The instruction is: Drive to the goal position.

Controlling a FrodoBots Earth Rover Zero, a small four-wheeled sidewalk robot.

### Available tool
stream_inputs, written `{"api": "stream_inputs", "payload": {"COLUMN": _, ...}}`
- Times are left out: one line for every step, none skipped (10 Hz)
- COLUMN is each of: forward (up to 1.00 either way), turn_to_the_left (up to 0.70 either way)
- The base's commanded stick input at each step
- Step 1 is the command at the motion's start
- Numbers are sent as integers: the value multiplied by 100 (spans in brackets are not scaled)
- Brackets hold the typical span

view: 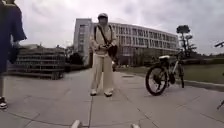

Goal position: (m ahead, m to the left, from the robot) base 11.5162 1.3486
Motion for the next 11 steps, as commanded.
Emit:
{"api": "stream_inputs", "payload": {"forward": 85, "turn_to_the_left": 0}}
{"api": "stream_inputs", "payload": {"forward": 72, "turn_to_the_left": 0}}
{"api": "stream_inputs", "payload": {"forward": 33, "turn_to_the_left": 0}}
{"api": "stream_inputs", "payload": {"forward": 16, "turn_to_the_left": 0}}
{"api": "stream_inputs", "payload": {"forward": 0, "turn_to_the_left": 0}}
{"api": "stream_inputs", "payload": {"forward": 0, "turn_to_the_left": 0}}
{"api": "stream_inputs", "payload": {"forward": 0, "turn_to_the_left": 0}}
{"api": "stream_inputs", "payload": {"forward": 0, "turn_to_the_left": 0}}
{"api": "stream_inputs", "payload": {"forward": 0, "turn_to_the_left": 0}}
{"api": "stream_inputs", "payload": {"forward": 0, "turn_to_the_left": 0}}
{"api": "stream_inputs", "payload": {"forward": 0, "turn_to_the_left": 0}}
